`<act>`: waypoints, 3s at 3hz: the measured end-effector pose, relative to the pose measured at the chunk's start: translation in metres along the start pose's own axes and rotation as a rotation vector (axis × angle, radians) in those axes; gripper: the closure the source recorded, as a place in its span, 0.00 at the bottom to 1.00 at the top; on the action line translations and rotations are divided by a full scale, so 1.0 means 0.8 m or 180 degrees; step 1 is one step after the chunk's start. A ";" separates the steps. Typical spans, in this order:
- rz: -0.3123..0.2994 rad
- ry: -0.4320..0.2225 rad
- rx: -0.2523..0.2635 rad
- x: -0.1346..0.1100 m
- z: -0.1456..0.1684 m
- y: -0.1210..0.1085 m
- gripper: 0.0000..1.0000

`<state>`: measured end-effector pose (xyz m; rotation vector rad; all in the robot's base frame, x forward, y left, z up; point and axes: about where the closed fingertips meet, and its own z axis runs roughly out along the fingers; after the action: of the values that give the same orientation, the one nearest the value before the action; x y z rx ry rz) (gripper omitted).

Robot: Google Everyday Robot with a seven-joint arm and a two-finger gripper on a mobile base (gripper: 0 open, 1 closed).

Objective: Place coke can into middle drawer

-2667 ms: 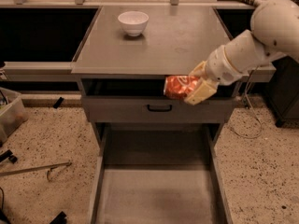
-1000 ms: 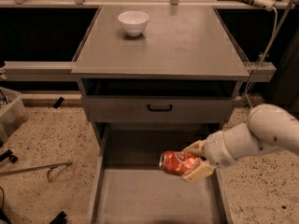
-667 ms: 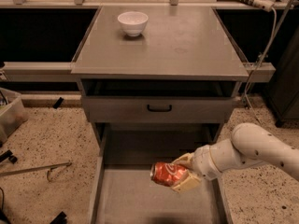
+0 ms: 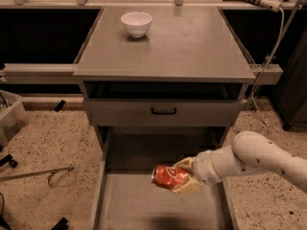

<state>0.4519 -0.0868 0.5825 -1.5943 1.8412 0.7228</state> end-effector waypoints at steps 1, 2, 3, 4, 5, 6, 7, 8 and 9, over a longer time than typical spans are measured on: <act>-0.0069 -0.0142 0.0386 0.013 0.042 -0.060 1.00; -0.0034 -0.0166 0.0743 0.035 0.076 -0.125 1.00; 0.0128 -0.0078 0.0861 0.084 0.104 -0.152 1.00; 0.0398 0.0070 0.0860 0.150 0.123 -0.140 1.00; 0.0586 0.0214 0.0854 0.197 0.124 -0.117 1.00; 0.0584 0.0219 0.0843 0.197 0.127 -0.117 1.00; 0.0582 0.0287 0.0745 0.204 0.162 -0.122 1.00; 0.0618 0.0350 0.0675 0.204 0.177 -0.124 1.00; 0.0618 0.0350 0.0675 0.204 0.177 -0.124 0.81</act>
Offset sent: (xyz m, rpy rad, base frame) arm 0.1663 0.0077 -0.1034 0.0147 -0.2559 -0.2844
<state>0.5445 -0.1059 0.3644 -1.3570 2.0976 0.5098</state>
